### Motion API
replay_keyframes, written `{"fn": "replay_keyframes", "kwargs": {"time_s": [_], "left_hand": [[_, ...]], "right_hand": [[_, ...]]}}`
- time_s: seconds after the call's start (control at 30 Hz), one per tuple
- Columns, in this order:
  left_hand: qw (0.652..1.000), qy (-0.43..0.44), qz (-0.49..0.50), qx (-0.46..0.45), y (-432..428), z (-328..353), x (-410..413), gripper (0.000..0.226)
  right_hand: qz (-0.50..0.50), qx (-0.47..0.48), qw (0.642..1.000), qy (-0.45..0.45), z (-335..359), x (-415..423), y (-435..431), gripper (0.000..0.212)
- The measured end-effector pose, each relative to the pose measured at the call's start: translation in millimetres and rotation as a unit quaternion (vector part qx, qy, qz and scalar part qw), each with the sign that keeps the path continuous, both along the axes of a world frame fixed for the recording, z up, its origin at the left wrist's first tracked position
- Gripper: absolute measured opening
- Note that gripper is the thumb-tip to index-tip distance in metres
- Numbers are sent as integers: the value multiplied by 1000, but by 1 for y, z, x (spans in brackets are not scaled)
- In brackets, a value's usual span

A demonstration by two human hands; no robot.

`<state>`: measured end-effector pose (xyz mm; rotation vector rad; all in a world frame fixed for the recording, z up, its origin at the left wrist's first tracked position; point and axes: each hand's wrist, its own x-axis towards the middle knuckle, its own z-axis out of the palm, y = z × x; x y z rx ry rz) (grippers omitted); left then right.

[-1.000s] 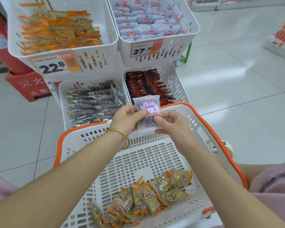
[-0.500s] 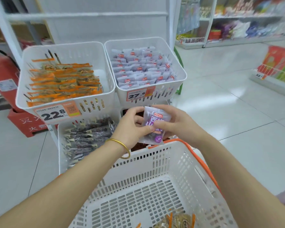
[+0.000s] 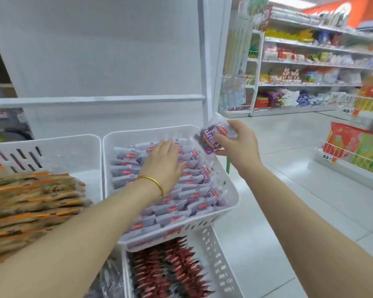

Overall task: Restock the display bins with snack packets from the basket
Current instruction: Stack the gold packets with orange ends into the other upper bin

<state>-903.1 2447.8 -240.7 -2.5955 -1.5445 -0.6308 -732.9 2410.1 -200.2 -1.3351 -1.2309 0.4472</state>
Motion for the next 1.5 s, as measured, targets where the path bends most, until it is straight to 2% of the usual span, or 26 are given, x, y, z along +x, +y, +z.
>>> {"fn": "replay_keyframes", "kwargs": {"time_s": [0.1, 0.17, 0.23, 0.37, 0.53, 0.6, 0.7, 0.77, 0.83, 0.9, 1.0, 1.07, 1.17, 1.3, 1.37, 1.43, 1.5], "left_hand": [[994, 104, 22, 0, 45, -1, 12, 55], [990, 139, 26, -13, 63, -3, 17, 54], [988, 149, 24, -19, 71, -8, 17, 52], [989, 150, 10, 12, 71, -17, 6, 52], [987, 158, 10, 21, 69, -20, 0, 54], [987, 160, 11, 30, 69, -21, -2, 54], [986, 164, 14, 32, 69, -22, -3, 55], [986, 165, 16, 28, 69, -22, -3, 56], [986, 164, 17, 26, 71, -22, -2, 56], [986, 162, 17, 23, 72, -22, -2, 56], [987, 157, 20, 22, 71, -22, -2, 56], [988, 153, 22, 26, 70, -22, -2, 56], [988, 151, 22, 25, 68, -22, -2, 56], [988, 152, 28, 22, 69, -20, -4, 56], [988, 149, 31, 18, 69, -21, -3, 56], [988, 150, 34, 17, 68, -21, -3, 56], [988, 152, 35, 18, 66, -21, -3, 56]], "right_hand": [[-36, 13, 997, -65, -10, 0, 50, 13], [-64, 11, 991, -114, -19, 1, 74, 30], [-91, 21, 982, -164, -25, 0, 85, 32], [-100, 47, 967, -229, -28, -10, 93, 19], [-114, -5, 950, -291, -32, -25, 93, 14], [-134, -35, 929, -343, -33, -29, 95, 15], [-165, -55, 879, -444, -34, -30, 100, 24], [-146, -71, 857, -489, -34, -28, 104, 29], [-104, -103, 854, -500, -28, -23, 104, 33], [-86, -118, 870, -472, -24, -15, 101, 25], [-149, -69, 901, -402, -32, -13, 97, 18], [-198, -40, 905, -373, -39, -22, 99, 18], [-222, -34, 894, -387, -42, -33, 107, 22], [-196, -50, 833, -515, -42, -28, 115, 15], [-194, -58, 812, -548, -42, -26, 115, 10], [-182, -52, 817, -544, -42, -26, 112, 11], [-153, -48, 833, -530, -41, -26, 106, 21]]}}
